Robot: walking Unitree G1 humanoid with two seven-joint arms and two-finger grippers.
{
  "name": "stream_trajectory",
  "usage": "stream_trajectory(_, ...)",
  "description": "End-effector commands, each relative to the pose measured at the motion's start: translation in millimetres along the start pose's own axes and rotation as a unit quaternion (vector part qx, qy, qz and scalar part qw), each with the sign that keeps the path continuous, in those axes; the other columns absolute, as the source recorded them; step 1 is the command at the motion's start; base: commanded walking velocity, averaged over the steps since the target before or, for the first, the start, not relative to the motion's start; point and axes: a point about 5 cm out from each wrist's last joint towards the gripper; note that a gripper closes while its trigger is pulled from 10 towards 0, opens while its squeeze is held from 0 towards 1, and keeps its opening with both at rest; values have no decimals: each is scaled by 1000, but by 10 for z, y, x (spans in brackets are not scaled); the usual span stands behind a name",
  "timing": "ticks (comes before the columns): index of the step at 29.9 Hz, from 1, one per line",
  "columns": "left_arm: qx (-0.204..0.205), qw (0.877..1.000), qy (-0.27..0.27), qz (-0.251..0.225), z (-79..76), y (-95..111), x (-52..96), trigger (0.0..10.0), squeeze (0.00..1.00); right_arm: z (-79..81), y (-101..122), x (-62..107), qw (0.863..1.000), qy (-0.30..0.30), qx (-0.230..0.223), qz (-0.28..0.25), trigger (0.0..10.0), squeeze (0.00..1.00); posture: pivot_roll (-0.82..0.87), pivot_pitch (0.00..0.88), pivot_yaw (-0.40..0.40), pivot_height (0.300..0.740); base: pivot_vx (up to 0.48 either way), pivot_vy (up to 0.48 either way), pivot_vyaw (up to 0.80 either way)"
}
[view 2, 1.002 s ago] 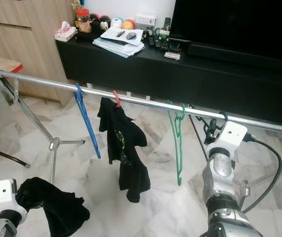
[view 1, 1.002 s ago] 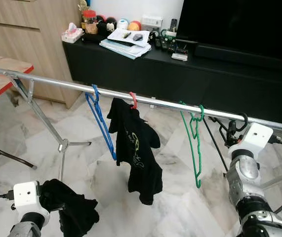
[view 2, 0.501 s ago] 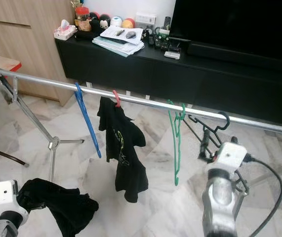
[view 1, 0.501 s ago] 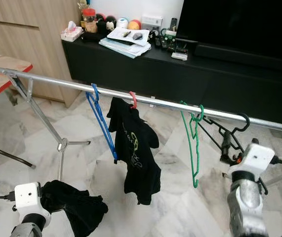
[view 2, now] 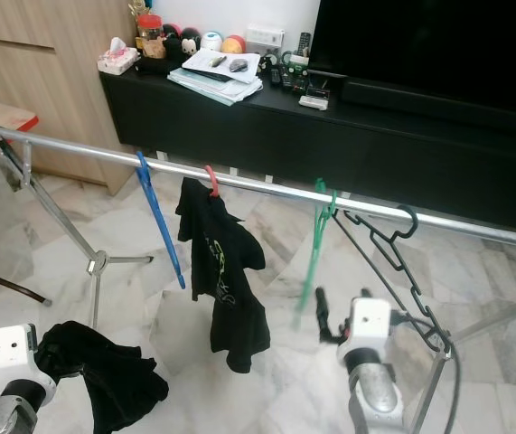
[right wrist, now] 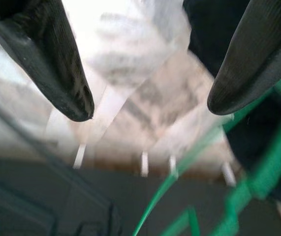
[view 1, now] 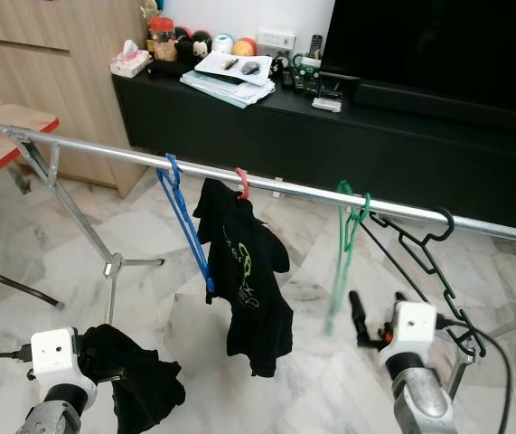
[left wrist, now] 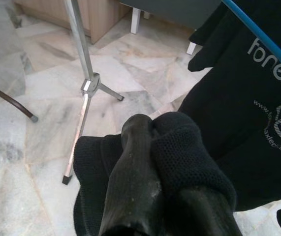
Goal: Hang hanger
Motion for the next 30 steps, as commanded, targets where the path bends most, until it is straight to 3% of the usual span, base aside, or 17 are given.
stream_trajectory(1, 1, 1000, 4, -10, -6, 20, 1, 10000, 0, 1, -115, 3, 1000, 10, -6, 27, 10000, 0, -13, 144, -56, 740, 0, 0, 0)
stream_trajectory(2, 1, 1000, 4, -10, -6, 20, 1, 10000, 0, 1, -115, 3, 1000, 10, -6, 27, 10000, 0, -13, 144, -56, 740, 0, 0, 0)
stream_trajectory(5, 2, 1000, 1, -11, -23, 29, -13, 10000, 0, -3, -342, 31, 995, 15, -14, 94, 10000, 0, -22, 149, -53, 740, 0, 0, 0)
stream_trajectory(7, 3, 1000, -1, -16, -42, 56, -29, 10000, 0, -77, -560, 123, 988, -24, -22, 151, 10000, 0, -19, 152, -52, 740, 0, 0, 0)
stream_trajectory(8, 3, 1000, -1, -16, -42, 56, -29, 10000, 0, -77, -560, 123, 988, -24, -22, 151, 10000, 0, -19, 152, -52, 740, 0, 0, 0)
stream_trajectory(10, 2, 1000, -3, -20, -52, 73, -30, 10000, 0, -142, -765, 253, 976, -71, -57, 196, 10000, 0, -15, 152, -52, 740, 0, 0, 0)
stream_trajectory(15, 3, 1000, -2, -25, -47, 92, -16, 10000, 0, -178, -1049, 481, 955, -123, -89, 253, 10000, 0, -7, 158, -48, 740, 0, 0, 0)
stream_trajectory(19, 2, 1000, -3, -26, -44, 97, -7, 10000, 0, -180, -1177, 597, 943, -152, -100, 279, 10000, 0, 2, 158, -48, 740, 0, 0, 0)
stream_trajectory(25, 2, 1000, -3, -30, -40, 132, -22, 10000, 0, -120, -1268, 669, 942, -123, -66, 304, 10000, 0, -4, 158, -42, 740, 0, 0, 0)
stream_trajectory(30, 3, 999, -5, -34, -63, 157, -42, 10000, 0, -184, -1311, 749, 938, -140, -62, 312, 10000, 0, -8, 149, -39, 740, 0, 0, 800)
Point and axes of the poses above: a point about 5 cm out from each wrist's last joint towards the gripper, its own x axis pointing back from the gripper into the wrist, its own y axis along the axis of the wrist's last joint, z = x × y, and after that the axes turned 13 degrees about -x, right-handed
